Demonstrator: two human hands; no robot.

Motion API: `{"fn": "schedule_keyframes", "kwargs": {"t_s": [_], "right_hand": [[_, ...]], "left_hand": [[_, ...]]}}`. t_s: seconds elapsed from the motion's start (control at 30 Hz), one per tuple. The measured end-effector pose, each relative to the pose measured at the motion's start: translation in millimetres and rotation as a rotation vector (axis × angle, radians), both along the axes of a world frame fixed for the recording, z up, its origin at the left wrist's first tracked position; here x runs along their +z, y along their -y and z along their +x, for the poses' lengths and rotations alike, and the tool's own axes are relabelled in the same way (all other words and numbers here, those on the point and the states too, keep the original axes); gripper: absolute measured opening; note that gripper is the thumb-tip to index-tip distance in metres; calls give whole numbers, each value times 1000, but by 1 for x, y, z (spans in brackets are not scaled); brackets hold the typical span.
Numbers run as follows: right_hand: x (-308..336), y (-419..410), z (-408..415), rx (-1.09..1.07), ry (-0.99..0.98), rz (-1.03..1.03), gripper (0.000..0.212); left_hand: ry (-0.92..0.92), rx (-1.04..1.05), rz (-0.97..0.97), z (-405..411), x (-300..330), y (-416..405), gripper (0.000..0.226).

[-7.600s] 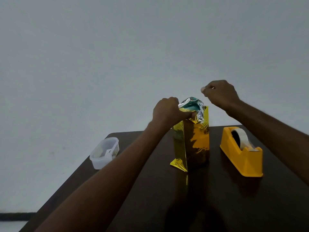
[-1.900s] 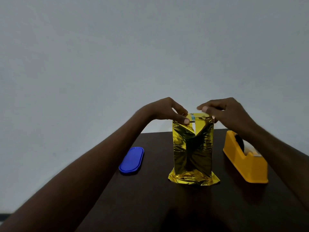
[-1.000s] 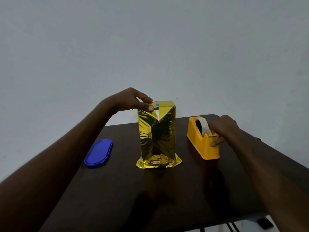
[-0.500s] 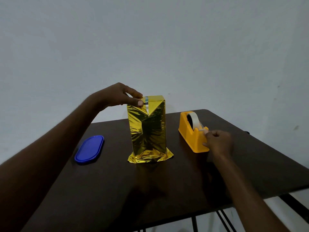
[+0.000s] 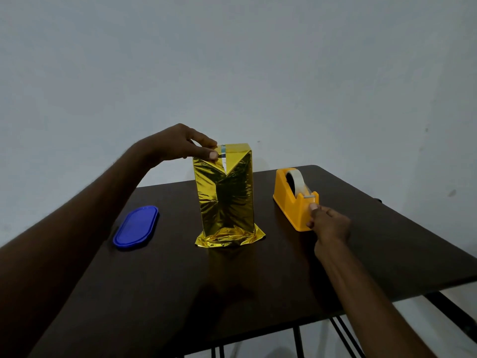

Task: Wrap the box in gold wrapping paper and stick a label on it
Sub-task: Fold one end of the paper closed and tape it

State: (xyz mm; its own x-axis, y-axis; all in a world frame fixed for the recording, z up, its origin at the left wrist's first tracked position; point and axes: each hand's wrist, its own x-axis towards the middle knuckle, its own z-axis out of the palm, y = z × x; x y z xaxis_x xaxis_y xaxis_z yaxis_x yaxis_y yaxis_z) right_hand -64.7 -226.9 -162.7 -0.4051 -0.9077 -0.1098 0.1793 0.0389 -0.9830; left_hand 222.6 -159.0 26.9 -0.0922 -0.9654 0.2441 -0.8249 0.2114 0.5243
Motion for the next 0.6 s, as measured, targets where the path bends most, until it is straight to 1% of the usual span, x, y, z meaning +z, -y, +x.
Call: {"fn": "schedule_keyframes", "kwargs": {"t_s": [0.13, 0.33, 0.4, 0.47, 0.5, 0.57, 0.6], "right_hand": [[0, 0, 7, -17, 80, 42, 24], [-2, -3, 9, -6, 133, 81, 20], [-9, -10, 11, 2, 104, 47, 15], [-11, -17, 13, 21, 94, 13, 5], [-9, -21, 14, 33, 88, -7, 5], [2, -23, 13, 78, 36, -86, 15], [9, -24, 12, 109, 3, -132, 14]], "left_hand": [[-8, 4, -1, 1, -1, 2, 93], [-11, -3, -5, 3, -2, 3, 100], [-14, -8, -4, 4, -3, 5, 98], [-13, -8, -6, 6, -4, 6, 94], [-12, -6, -3, 6, -4, 7, 90], [-11, -6, 0, 7, -4, 7, 80], [-12, -7, 0, 6, -4, 8, 73]]}}
